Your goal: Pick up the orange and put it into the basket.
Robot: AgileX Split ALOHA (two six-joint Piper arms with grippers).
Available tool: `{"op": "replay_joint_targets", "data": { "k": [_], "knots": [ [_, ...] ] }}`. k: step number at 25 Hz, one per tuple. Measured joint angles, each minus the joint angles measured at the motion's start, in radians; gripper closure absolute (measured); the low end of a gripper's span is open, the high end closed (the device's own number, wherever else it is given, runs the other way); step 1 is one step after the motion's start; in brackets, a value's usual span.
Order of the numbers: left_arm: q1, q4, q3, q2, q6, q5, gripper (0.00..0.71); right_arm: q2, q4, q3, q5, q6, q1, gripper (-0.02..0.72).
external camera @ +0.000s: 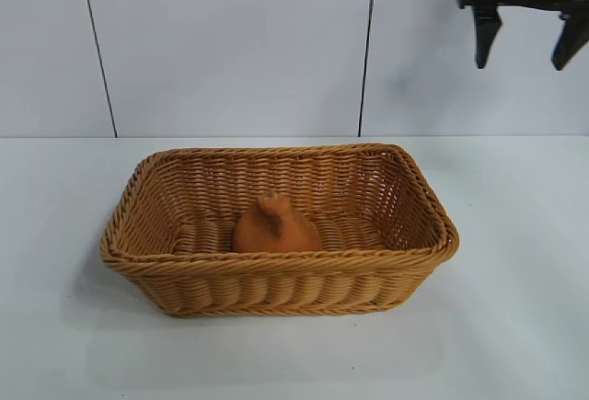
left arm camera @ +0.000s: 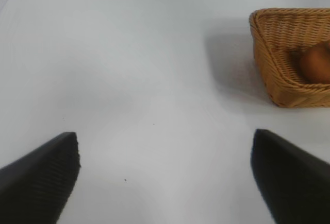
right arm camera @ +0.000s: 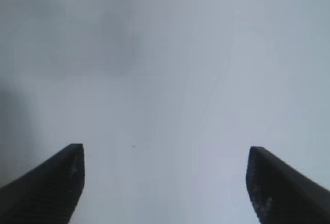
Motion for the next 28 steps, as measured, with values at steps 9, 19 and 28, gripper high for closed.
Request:
{"op": "replay_joint_targets", "data": {
  "k": [9, 19, 28],
  "knots": [
    [0.000, 0.000, 0.000, 0.000, 0.000, 0.000, 0.066, -0.095, 0.080, 0.217, 0.006, -0.041, -0.048, 0.115],
    [0.000, 0.000, 0.000, 0.000, 0.000, 0.000, 0.066, -0.523, 0.086, 0.702, 0.007, -0.079, -0.023, 0.115],
    [0.000, 0.000, 0.000, 0.000, 0.000, 0.000, 0.066, -1.085, 0.087, 1.214, -0.013, -0.099, -0.023, 0.115]
  ]
}}
